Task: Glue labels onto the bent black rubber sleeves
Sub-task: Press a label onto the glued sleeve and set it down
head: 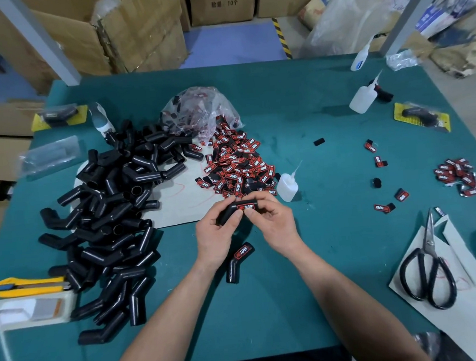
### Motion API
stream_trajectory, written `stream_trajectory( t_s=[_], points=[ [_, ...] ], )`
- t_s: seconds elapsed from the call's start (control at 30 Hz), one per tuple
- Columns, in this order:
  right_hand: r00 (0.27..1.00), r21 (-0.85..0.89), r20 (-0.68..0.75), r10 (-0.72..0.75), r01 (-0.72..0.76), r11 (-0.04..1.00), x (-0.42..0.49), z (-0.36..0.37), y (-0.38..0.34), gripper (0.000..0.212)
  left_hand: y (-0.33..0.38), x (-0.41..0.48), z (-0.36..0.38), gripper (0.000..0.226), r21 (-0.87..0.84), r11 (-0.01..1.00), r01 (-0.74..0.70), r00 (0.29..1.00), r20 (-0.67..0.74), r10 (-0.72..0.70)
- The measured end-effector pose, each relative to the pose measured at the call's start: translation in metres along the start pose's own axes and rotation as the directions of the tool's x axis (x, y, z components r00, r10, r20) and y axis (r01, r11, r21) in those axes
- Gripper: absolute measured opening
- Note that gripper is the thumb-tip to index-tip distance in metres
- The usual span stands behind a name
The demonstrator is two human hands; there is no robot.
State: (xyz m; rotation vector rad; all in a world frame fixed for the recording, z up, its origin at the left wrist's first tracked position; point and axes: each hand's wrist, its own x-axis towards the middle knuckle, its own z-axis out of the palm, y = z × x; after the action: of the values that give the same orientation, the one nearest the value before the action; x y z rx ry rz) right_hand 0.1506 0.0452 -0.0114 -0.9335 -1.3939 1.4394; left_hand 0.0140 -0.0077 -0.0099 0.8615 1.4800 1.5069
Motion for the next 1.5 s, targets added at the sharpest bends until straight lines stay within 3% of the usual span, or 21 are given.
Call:
stream_trajectory(
  t_s=[0.17, 0.4, 0.8, 1.03, 1.27, 1.5],
  points=[
    [1.000, 0.063, 0.023, 0.006, -0.007, 0.998, 0.0002, 0.0024, 0.0004, 0.012, -0.0023, 0.0000, -0.0022, 0.036, -0.011, 1.000, -0.022, 1.000, 0.019, 0.023],
    [1.000, 0.040, 0.021, 0.014, -0.015, 0.999, 0.0010, -0.0006, 0.0018, 0.017, -0.0039, -0.0028, -0.0023, 0.042, 0.001, 0.986, -0.166, 0.981, 0.099, 0.165],
    [0.999, -0.024, 0.036, 0.004, -0.004, 1.000, 0.0017, -0.0020, 0.0043, 0.015, -0.0060, -0.0024, -0.0028, 0.039, 0.052, 0.980, -0.192, 0.976, 0.113, 0.186],
    [0.999, -0.092, -0.004, -0.036, 0.035, 0.995, 0.0019, -0.0014, 0.0045, 0.018, -0.0064, -0.0045, -0.0002, 0.034, 0.038, 0.985, -0.171, 0.980, 0.111, 0.165],
    [1.000, 0.042, 0.020, -0.014, 0.013, 0.999, 0.0024, -0.0020, 0.0028, 0.015, -0.0051, -0.0012, 0.0002, 0.038, 0.019, 0.992, -0.128, 0.989, 0.071, 0.127],
    [0.998, 0.053, 0.050, -0.035, 0.033, 0.998, 0.0025, -0.0032, 0.0012, 0.022, -0.0046, -0.0003, 0.0004, 0.034, -0.022, 0.996, -0.083, 0.996, 0.030, 0.083]
  ],
)
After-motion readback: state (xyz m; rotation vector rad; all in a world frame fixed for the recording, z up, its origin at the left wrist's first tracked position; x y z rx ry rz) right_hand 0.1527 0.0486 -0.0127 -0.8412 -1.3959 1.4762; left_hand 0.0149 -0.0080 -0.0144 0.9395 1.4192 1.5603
